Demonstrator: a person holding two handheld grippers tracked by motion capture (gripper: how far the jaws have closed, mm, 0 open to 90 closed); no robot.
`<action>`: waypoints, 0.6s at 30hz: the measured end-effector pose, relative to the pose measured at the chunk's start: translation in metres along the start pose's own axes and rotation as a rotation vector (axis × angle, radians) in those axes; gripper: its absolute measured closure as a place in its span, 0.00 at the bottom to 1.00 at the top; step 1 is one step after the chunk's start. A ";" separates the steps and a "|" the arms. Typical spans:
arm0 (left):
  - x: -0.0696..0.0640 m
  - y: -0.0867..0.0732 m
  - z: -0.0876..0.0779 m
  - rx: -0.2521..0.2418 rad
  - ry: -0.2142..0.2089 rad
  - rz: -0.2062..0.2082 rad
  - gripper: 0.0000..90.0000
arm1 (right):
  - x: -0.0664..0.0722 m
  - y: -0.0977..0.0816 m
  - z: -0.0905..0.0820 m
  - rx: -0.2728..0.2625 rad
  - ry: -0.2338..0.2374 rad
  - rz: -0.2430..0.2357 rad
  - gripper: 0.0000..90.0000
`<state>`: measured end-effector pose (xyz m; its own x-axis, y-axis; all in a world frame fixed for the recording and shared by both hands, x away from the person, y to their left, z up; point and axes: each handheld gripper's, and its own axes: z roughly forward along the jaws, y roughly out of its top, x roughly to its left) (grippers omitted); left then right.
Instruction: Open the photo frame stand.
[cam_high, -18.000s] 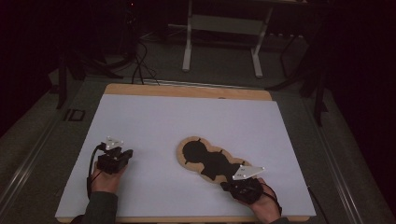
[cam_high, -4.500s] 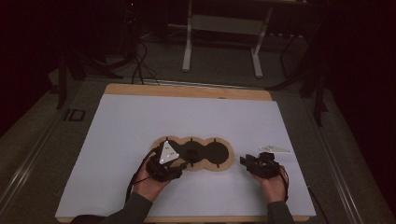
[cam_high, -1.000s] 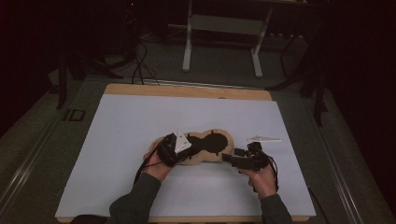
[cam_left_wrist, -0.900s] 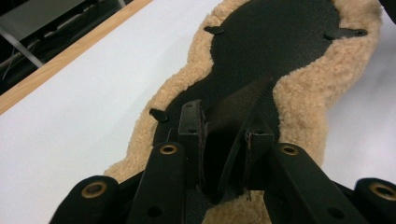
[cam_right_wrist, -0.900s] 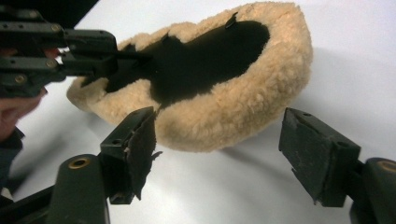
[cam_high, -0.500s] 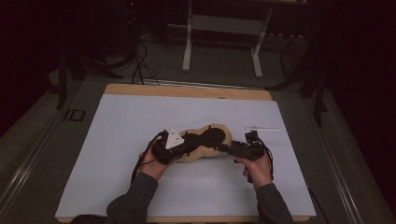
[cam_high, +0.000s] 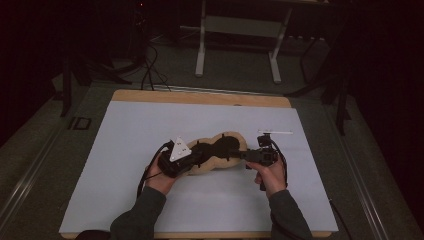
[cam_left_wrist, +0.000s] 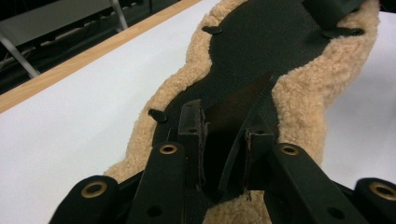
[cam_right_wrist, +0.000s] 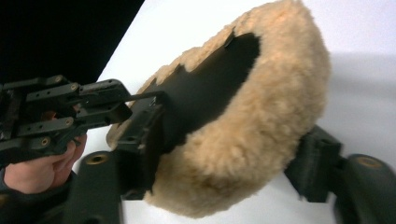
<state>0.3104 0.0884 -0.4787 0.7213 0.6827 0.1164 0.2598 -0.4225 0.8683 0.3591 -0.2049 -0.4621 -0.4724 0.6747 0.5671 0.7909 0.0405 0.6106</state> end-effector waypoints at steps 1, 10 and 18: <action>0.000 0.000 -0.001 -0.002 -0.002 -0.003 0.83 | 0.000 0.001 0.000 0.000 0.000 0.004 0.42; 0.001 -0.004 -0.008 -0.011 -0.022 -0.038 0.78 | 0.003 0.002 -0.004 -0.010 0.035 0.022 0.50; 0.001 -0.008 -0.012 0.019 -0.051 -0.066 0.66 | 0.005 0.002 -0.006 -0.024 0.043 0.013 0.55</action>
<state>0.3017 0.0996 -0.4802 0.7335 0.6789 0.0339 0.3198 -0.3886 0.8641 0.3558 -0.2056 -0.4551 -0.4786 0.6428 0.5982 0.7880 0.0140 0.6155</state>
